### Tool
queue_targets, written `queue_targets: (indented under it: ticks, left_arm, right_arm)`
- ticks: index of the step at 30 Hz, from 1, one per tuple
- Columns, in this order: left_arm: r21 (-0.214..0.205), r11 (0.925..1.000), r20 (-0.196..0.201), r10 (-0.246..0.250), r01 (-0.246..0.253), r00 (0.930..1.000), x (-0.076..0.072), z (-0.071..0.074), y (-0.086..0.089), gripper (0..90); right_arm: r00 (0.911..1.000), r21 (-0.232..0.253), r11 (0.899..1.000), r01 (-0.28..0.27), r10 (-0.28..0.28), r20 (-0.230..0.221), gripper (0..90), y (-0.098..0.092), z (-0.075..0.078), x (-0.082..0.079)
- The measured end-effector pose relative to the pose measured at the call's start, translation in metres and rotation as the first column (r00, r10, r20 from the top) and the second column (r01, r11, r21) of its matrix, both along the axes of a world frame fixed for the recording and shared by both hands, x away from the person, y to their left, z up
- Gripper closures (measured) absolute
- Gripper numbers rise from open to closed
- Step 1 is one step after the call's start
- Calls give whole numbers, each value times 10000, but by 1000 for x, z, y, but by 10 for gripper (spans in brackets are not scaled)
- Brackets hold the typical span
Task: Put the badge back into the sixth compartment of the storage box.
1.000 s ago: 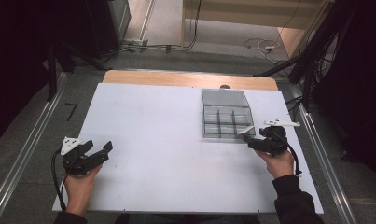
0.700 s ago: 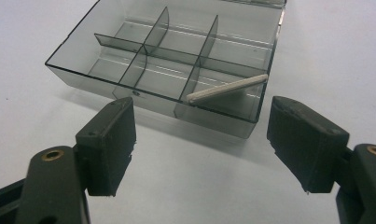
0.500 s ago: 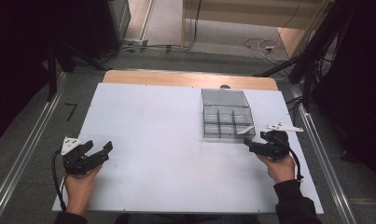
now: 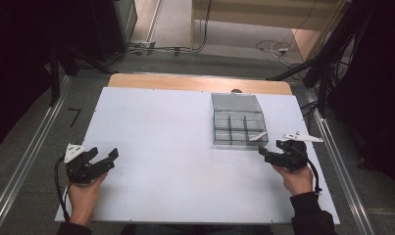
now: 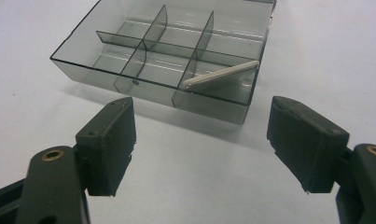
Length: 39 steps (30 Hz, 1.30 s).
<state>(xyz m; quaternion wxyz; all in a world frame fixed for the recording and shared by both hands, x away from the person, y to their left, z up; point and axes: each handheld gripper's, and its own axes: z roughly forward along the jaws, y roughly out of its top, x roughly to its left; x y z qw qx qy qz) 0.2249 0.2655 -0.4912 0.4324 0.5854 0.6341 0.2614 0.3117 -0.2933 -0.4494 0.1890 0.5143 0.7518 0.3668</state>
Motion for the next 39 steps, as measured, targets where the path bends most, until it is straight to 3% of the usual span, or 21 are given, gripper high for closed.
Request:
queue_targets:
  ticks: [16,39]
  left_arm:
    - [1,10000,10,-27,27,10000,0,0,0,236]
    - [-12,10000,7,-57,57,10000,0,0,0,236]
  right_arm:
    - [9998,-136,9999,86,-89,-200,222,-7,-10,-10]
    - [9995,-136,9996,255,-257,-155,217,-22,-15,-27]
